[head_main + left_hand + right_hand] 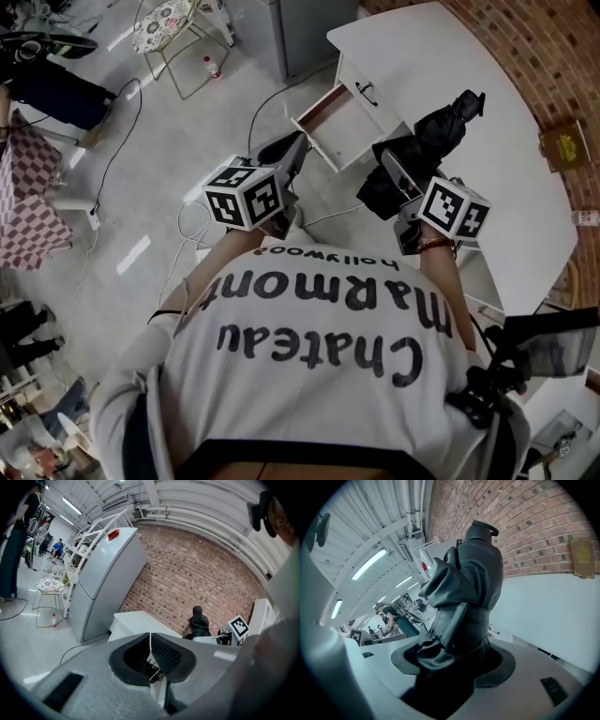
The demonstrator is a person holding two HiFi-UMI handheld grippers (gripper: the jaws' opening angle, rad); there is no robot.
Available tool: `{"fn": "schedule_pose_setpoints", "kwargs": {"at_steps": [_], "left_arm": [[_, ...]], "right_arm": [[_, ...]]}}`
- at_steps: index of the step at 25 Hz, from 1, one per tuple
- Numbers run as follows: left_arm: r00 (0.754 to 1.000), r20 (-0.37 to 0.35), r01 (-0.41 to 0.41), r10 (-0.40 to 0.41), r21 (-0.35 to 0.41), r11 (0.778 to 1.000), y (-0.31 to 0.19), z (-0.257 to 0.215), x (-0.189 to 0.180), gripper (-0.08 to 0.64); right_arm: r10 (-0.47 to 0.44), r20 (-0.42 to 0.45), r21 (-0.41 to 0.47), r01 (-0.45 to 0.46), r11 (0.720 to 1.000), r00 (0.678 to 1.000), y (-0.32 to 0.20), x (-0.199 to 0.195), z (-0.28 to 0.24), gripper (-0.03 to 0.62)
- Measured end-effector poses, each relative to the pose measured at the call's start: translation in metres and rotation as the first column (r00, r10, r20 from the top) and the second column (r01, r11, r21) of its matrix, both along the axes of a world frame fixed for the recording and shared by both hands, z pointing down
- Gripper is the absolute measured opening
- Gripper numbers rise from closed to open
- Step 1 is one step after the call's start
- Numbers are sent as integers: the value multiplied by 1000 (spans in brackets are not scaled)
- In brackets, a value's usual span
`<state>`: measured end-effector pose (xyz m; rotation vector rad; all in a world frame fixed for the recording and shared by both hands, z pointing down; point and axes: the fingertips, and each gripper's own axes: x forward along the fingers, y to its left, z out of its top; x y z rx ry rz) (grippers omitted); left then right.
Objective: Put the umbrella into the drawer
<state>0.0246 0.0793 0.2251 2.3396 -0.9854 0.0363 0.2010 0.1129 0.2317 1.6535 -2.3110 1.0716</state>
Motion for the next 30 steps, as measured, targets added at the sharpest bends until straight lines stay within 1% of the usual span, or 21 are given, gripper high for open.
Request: {"fn": "schedule_pose_setpoints", "kwargs": {"at_steps": [4,9,12,15,18,20,24,26,30], "left_arm": [[997,5,-72,72,31,997,-53,-12,1,23],[987,16,-162,162,81,983,-111,-28,9,23],[984,12,-178,178,101,979,-144,-32,6,23],[981,-25,-187,191,100,977,-169,-32,-2,23],[974,-46,-215,220,93,972,-183,-27,-2,23],[970,-41,-234,238,85,969,-191,-20,1,23],[970,-10,-244,244,39,969,-199,0,4,23],[970,-14,-243,243,16,970,-199,6,4,23],[969,-17,-246,246,-8,969,-190,18,3,23]], "right_arm": [[43,19,50,-44,998,999,-47,-9,-18,281],[109,26,106,-111,988,994,-92,-11,-33,281],[134,29,126,-137,983,991,-117,-17,-36,281],[151,49,138,-156,978,987,-136,-29,-38,281],[169,65,151,-177,973,984,-149,-35,-37,281],[179,75,146,-188,971,981,-157,-36,-32,281],[188,50,100,-192,976,981,-164,-40,-17,281],[180,46,84,-184,979,983,-165,-44,-11,281],[160,37,41,-161,986,986,-162,-47,2,281]]}}
